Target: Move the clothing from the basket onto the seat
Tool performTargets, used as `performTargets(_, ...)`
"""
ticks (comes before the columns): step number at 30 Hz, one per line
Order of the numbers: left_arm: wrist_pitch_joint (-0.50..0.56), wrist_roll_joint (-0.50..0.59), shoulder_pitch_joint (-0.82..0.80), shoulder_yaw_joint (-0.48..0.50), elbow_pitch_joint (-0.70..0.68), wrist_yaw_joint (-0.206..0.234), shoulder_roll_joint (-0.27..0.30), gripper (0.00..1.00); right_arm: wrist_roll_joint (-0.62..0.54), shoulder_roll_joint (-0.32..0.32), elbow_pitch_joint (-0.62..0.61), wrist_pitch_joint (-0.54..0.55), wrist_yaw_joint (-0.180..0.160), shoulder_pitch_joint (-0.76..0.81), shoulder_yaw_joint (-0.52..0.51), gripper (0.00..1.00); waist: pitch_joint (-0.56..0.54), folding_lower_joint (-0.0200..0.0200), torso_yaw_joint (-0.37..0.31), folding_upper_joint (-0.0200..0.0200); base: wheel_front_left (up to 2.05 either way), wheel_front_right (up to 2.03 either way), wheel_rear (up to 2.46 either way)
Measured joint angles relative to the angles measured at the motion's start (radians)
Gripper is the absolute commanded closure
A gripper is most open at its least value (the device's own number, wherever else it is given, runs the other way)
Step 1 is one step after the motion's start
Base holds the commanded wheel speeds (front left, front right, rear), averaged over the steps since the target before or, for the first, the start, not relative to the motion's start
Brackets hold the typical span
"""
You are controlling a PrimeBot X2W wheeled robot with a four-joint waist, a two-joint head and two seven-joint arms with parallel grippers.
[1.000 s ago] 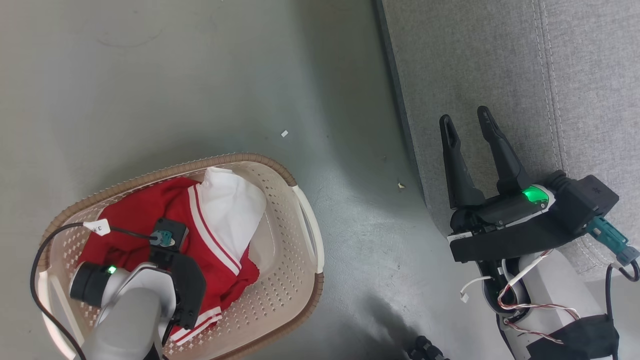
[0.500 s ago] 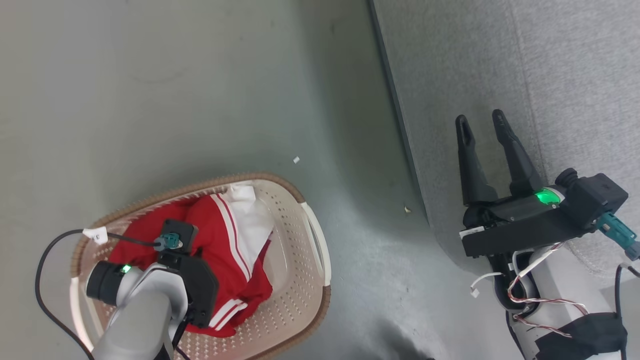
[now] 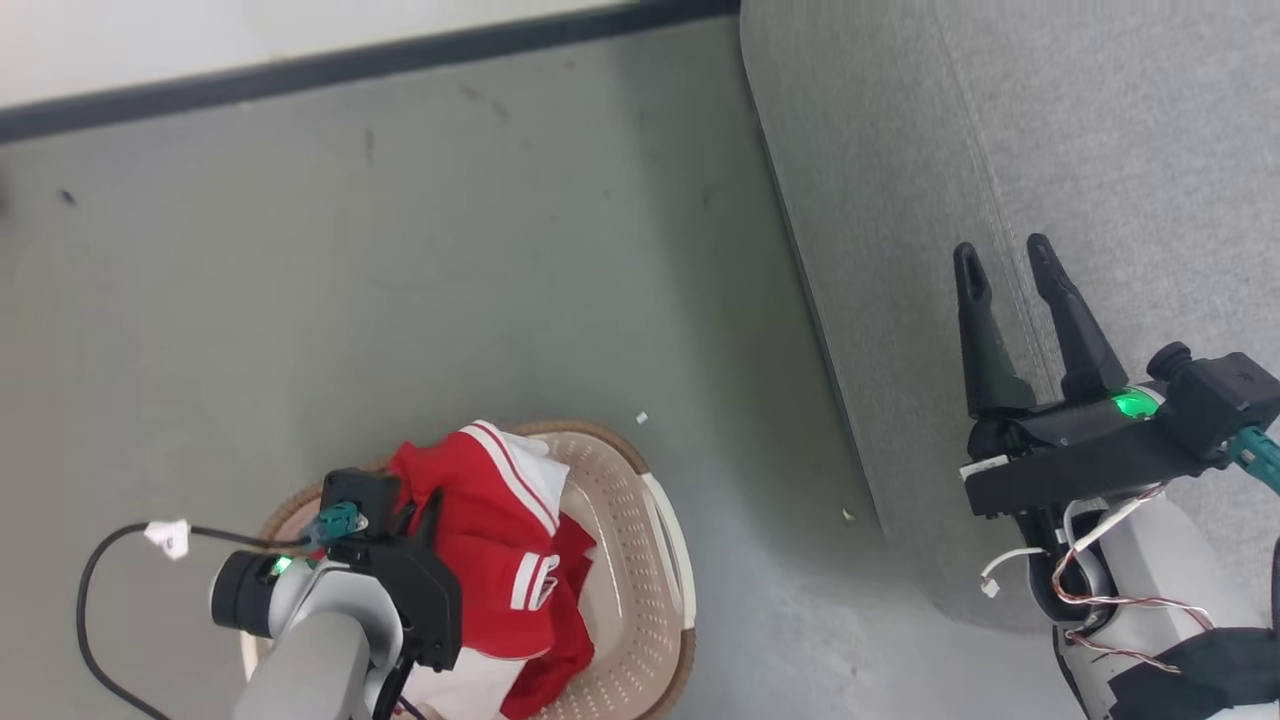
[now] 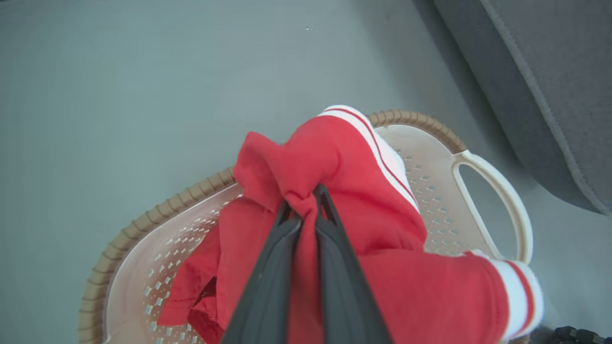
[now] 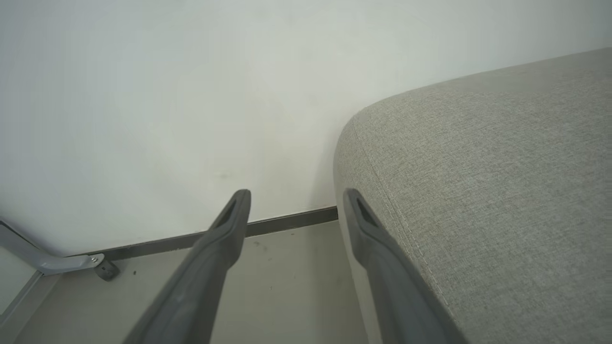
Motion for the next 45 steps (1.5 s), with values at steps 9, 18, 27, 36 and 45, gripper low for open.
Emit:
performTargets(9,-0.061,-0.026,0.062,-0.080,-0.082,0.000,-0.012,1.00,0.017,-0.047,0.026,0.000,0.000,0.038,-0.005,0.00,-0.128,0.0000,0.053,0.0000,0.00,0.00,0.00)
performTargets(18,-0.084,-0.138,0.147,-0.101,-0.202,0.000,-0.012,1.00,0.043,-0.056,0.053,0.000,0.000,0.093,0.020,0.00,-0.261,-0.0002,0.111,0.0000,0.00,0.00,0.00)
performTargets(27,-0.091,-0.208,0.220,-0.132,-0.382,0.000,0.025,1.00,0.084,-0.065,0.074,0.000,0.000,0.172,0.079,0.00,-0.414,-0.0001,0.155,0.0000,0.00,0.00,0.00)
performTargets(36,-0.091,-0.248,0.263,-0.150,-0.559,0.000,0.058,1.00,0.118,-0.072,0.061,0.007,0.000,0.251,0.134,0.00,-0.525,-0.0001,0.177,-0.0001,0.00,0.00,0.00)
performTargets(45,-0.091,-0.261,0.268,-0.141,-0.719,0.000,0.089,1.00,0.148,-0.092,0.023,0.007,0.000,0.272,0.214,0.00,-0.577,0.0000,0.194,-0.0001,0.00,0.00,0.00)
